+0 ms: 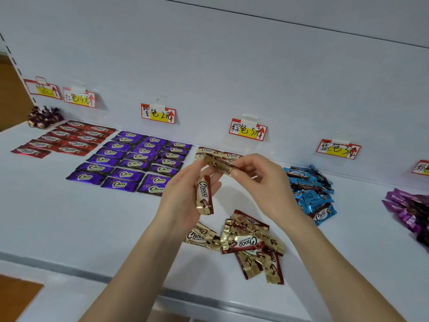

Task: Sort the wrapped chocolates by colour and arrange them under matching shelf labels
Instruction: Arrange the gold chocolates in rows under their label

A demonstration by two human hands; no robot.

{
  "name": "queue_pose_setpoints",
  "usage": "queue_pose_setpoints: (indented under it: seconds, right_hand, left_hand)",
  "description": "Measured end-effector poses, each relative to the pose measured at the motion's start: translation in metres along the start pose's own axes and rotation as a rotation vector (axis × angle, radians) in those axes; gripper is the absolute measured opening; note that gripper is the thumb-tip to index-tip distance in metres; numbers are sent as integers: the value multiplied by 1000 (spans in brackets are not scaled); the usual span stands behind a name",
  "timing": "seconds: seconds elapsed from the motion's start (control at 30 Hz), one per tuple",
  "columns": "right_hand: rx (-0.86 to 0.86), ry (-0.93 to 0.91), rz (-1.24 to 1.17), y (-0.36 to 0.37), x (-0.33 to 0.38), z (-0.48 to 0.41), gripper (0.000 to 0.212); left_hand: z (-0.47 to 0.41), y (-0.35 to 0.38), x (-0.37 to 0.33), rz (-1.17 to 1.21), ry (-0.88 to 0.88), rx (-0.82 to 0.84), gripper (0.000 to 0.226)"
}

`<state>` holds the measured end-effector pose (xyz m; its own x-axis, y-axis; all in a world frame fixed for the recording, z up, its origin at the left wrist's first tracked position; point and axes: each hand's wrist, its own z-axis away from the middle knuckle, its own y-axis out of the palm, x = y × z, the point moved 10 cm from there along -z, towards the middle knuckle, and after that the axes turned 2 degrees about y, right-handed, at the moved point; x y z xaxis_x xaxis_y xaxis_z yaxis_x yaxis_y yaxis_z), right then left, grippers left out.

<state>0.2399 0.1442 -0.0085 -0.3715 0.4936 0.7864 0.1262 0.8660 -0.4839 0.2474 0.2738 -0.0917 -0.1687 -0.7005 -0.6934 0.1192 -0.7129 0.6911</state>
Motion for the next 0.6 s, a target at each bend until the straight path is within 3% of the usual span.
queue_pose_setpoints:
  seconds: [0.07,0.13,0.23,0.33,0.6]
  right_hand:
    - [14,-78,68,2,11,6,27]
    - [51,-133,119,8,17,13,21]
    - [72,-135,137,12,15,22,17]
    - [6,39,-17,6,2,29,27]
    - [56,356,-512,29,-15,34,8]
  left_hand:
    - [8,-6,-2,-10,-29,-4,29]
    - [15,-11,-8,-36,-11,-9,20]
    - [22,-18,-16,-43,36,-30,19]
    - [26,-22,-21,-15,91,-36,23]
    - [35,-13,-24,-113,211,37,29]
